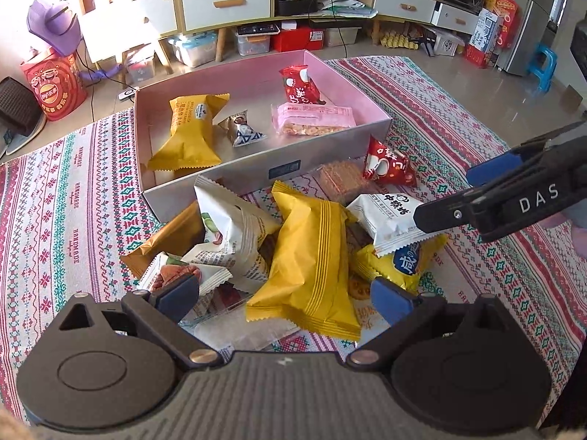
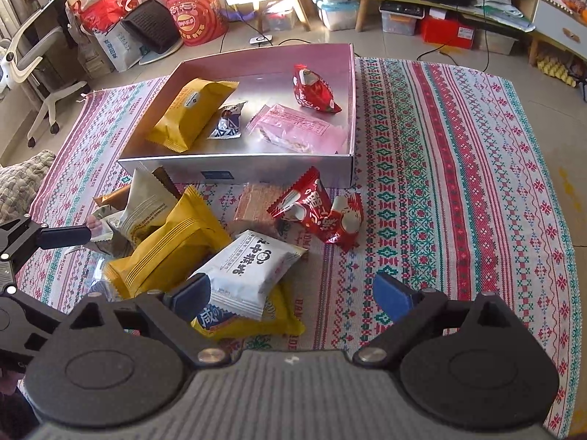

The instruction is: Organize snacks

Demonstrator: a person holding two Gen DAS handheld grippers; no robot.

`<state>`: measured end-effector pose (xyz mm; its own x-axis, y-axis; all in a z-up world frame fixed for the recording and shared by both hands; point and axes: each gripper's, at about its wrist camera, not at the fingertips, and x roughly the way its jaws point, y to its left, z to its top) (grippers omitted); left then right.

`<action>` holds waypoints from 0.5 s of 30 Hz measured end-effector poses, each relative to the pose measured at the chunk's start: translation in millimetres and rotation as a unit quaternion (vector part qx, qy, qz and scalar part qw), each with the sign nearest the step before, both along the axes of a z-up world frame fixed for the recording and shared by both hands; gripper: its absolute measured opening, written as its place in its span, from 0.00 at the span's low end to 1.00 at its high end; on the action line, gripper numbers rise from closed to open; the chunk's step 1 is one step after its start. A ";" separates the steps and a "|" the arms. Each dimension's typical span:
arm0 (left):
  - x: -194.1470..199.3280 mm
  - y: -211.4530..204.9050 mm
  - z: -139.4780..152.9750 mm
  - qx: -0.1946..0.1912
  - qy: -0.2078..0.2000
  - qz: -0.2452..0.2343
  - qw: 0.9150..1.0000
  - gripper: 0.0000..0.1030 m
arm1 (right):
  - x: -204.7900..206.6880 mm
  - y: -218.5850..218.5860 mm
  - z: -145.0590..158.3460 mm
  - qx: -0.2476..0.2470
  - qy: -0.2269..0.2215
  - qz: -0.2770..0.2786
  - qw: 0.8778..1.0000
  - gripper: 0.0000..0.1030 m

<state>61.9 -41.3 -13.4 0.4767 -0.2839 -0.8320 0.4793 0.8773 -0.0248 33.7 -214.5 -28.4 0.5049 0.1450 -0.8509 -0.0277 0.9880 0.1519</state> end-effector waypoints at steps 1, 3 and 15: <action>0.1 -1.4 -0.7 0.000 0.000 -0.001 1.000 0.99 | 0.6 1.2 -1.1 -0.001 0.002 0.002 1.000 0.92; 0.1 -3.9 -2.5 0.000 0.001 -0.003 1.000 0.99 | 2.3 3.9 -3.1 -0.003 0.005 0.005 1.000 0.92; 3.0 -8.0 -0.3 -0.014 -0.006 0.002 1.000 0.78 | 17.1 10.2 -12.4 0.036 0.013 -0.001 0.999 0.90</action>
<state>64.8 -49.3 -13.7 0.4884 -0.3053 -0.8175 0.4755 0.8786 -0.0440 50.8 -204.3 -40.9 0.4824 0.2047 -0.8517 -0.0204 0.9747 0.2227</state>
